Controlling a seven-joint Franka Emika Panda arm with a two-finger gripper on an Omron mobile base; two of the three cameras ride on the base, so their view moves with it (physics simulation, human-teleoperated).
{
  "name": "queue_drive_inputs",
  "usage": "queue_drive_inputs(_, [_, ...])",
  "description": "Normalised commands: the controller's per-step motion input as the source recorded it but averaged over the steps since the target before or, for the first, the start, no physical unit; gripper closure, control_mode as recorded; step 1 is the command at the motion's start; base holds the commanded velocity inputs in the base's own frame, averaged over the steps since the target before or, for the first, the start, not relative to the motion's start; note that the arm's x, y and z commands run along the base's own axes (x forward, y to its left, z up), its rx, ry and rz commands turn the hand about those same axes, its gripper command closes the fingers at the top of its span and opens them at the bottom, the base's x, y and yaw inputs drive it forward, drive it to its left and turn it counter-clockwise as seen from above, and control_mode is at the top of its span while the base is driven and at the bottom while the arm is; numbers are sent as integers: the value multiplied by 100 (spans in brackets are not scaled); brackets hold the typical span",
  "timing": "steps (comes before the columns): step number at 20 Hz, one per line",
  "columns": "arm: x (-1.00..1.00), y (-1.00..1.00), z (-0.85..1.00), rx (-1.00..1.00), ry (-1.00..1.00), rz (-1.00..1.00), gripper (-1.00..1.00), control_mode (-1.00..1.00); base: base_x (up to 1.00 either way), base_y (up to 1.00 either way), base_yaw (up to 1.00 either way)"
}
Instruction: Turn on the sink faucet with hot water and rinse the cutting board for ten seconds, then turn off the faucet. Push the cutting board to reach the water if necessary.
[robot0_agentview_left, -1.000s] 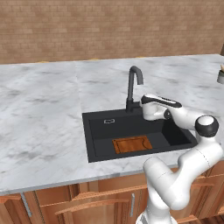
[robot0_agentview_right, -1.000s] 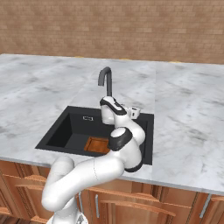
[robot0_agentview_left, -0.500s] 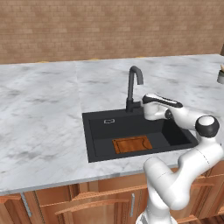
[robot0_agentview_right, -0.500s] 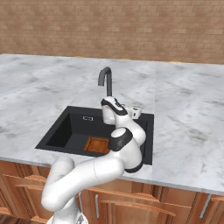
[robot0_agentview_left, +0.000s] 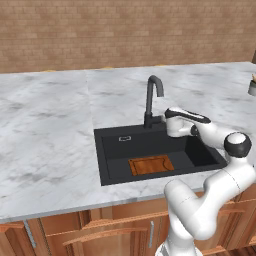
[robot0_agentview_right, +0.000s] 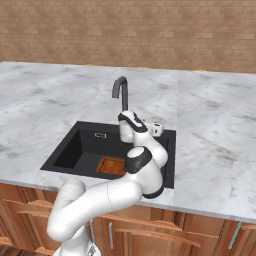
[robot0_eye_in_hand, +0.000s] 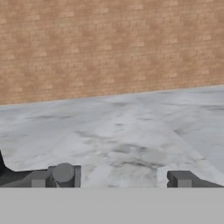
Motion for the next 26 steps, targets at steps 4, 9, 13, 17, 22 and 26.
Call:
queue_drive_inputs(4, [0, -39, 0, 0, 0, 0, -100, -100, 0, 0, 0])
queue_drive_inputs(9, [0, -33, 0, 0, 1, 0, -100, -100, 0, 0, 0])
queue_drive_inputs(13, [0, -28, 0, 0, 1, 0, -100, -100, 0, 0, 0])
queue_drive_inputs(17, [0, -24, 0, 0, 2, 0, -100, -100, 0, 0, 0])
queue_drive_inputs(22, [0, -18, 0, 0, 2, 0, -100, -100, 0, 0, 0])
queue_drive_inputs(26, [0, -4, 0, 0, 1, 0, -100, -100, 0, 0, 0])
